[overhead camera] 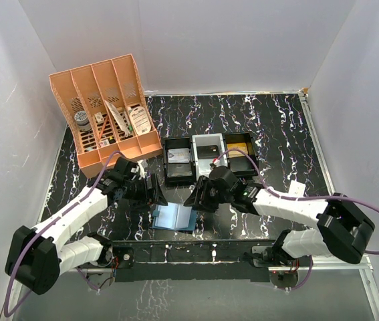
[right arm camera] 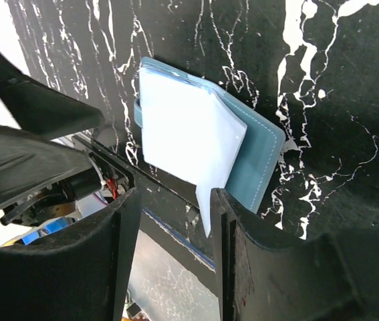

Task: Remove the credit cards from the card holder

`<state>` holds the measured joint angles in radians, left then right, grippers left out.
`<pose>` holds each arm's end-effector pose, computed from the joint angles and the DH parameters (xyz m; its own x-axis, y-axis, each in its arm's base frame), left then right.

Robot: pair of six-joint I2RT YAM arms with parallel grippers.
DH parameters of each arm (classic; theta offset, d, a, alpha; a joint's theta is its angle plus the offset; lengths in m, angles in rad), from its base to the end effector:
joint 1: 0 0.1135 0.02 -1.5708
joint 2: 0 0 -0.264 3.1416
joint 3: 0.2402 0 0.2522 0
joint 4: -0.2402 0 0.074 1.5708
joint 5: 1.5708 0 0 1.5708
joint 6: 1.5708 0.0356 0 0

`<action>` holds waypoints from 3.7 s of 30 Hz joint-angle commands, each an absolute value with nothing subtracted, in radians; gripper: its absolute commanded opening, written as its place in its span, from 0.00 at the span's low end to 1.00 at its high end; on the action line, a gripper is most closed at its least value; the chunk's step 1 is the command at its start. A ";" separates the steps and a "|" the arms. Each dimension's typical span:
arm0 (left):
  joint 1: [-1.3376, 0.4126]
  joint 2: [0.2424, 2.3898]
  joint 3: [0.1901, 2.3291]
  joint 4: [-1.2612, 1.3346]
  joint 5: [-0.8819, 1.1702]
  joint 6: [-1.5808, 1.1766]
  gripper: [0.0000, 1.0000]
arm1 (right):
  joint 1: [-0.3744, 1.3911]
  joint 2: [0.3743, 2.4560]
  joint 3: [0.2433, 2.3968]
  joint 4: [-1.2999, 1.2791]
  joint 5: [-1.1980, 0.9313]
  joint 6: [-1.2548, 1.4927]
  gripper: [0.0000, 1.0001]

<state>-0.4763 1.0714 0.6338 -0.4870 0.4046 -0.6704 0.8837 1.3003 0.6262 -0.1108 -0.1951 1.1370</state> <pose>0.1759 -0.1065 0.2106 -0.9487 -0.1532 -0.2766 0.0545 0.7824 -0.6204 0.1566 0.2018 0.1849 -0.9555 0.2388 -0.1730 0.0514 0.7128 0.6995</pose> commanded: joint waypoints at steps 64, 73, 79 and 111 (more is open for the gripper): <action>-0.592 1.156 0.578 -0.495 0.155 -0.726 0.56 | 0.888 1.474 0.596 0.028 -0.259 1.151 0.00; -0.595 1.194 0.538 -0.395 0.271 -0.719 0.39 | 0.888 1.478 0.601 0.036 -0.267 1.147 0.00; -0.598 1.206 0.497 -0.292 0.395 -0.738 0.24 | 0.888 1.500 0.597 0.099 -0.291 1.153 0.00; -0.614 1.174 0.483 -0.153 0.433 -0.848 0.00 | 0.844 1.242 0.658 -0.314 -0.065 1.064 0.45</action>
